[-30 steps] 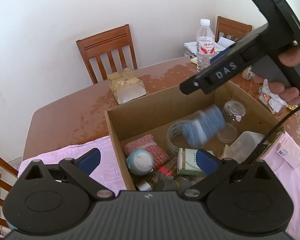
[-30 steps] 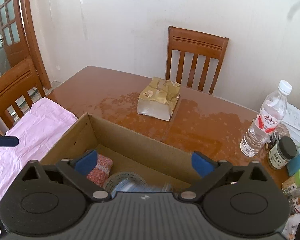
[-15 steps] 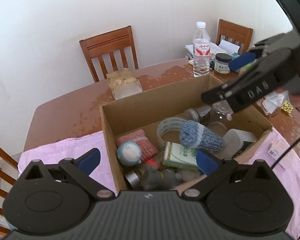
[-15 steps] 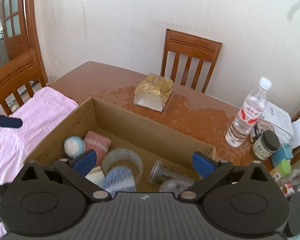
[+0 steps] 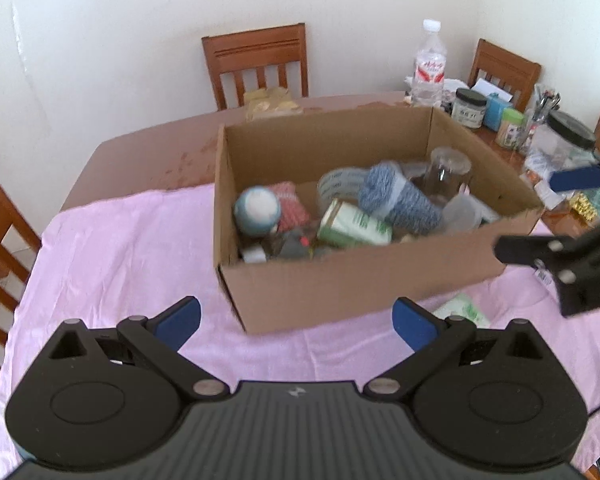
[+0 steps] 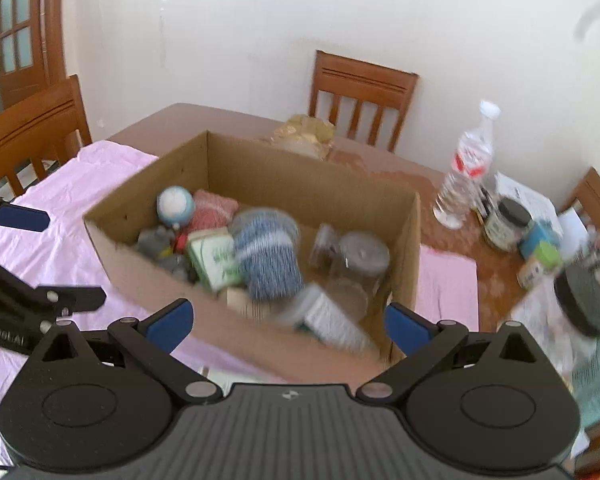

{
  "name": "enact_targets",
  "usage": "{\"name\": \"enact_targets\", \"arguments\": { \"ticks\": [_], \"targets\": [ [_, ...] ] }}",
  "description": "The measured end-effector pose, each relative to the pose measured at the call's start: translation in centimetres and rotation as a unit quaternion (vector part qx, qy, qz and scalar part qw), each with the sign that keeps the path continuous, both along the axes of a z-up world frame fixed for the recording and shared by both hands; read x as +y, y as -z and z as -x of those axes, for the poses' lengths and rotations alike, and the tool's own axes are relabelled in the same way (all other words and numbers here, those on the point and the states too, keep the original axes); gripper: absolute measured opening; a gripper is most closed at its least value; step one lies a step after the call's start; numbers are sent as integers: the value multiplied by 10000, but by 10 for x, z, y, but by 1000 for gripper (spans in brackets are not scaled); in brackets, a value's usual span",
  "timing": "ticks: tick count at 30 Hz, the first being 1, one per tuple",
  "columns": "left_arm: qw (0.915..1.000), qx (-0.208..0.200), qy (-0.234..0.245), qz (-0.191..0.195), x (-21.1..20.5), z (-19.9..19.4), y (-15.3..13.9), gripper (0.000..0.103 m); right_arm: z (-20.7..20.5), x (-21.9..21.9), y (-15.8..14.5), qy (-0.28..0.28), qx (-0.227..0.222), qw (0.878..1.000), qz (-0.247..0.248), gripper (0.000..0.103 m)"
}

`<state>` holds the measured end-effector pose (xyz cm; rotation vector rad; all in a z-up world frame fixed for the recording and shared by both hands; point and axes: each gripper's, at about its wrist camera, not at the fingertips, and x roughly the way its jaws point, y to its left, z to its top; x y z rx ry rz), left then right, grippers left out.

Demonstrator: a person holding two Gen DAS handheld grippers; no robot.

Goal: Organize objects
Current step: 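Withdraw both tools from the box toward the pink paper box and second tissue pack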

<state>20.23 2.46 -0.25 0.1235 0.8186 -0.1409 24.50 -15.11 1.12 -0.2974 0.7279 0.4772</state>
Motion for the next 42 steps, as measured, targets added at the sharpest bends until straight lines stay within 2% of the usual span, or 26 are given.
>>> {"name": "enact_targets", "arguments": {
  "ticks": [3, 12, 18, 24, 33, 42],
  "targets": [
    [9999, 107, 11, -21, -4, 10, 13, 102, 15, -9, 17, 164, 158, 9997, 33, 103],
    [9984, 476, 158, 254, -30, 26, 39, 102, 33, -48, 70, 707, 737, 9942, 343, 103],
    [9977, 576, 147, 321, -39, 29, 46, 102, 22, -73, 81, 1066, 728, 9910, 359, 103],
    [9975, 629, 37, 320, -40, 30, 48, 102, -10, -97, 87, 1261, 537, 9899, 362, 103],
    [9971, 679, -144, 311, -33, 32, 46, 102, -54, -102, 108, 651, 1292, 9895, 25, 103],
    [9964, 720, -213, 390, -24, 36, 47, 102, -44, -85, 109, 133, 1828, 9828, -214, 103]
  ]
}}
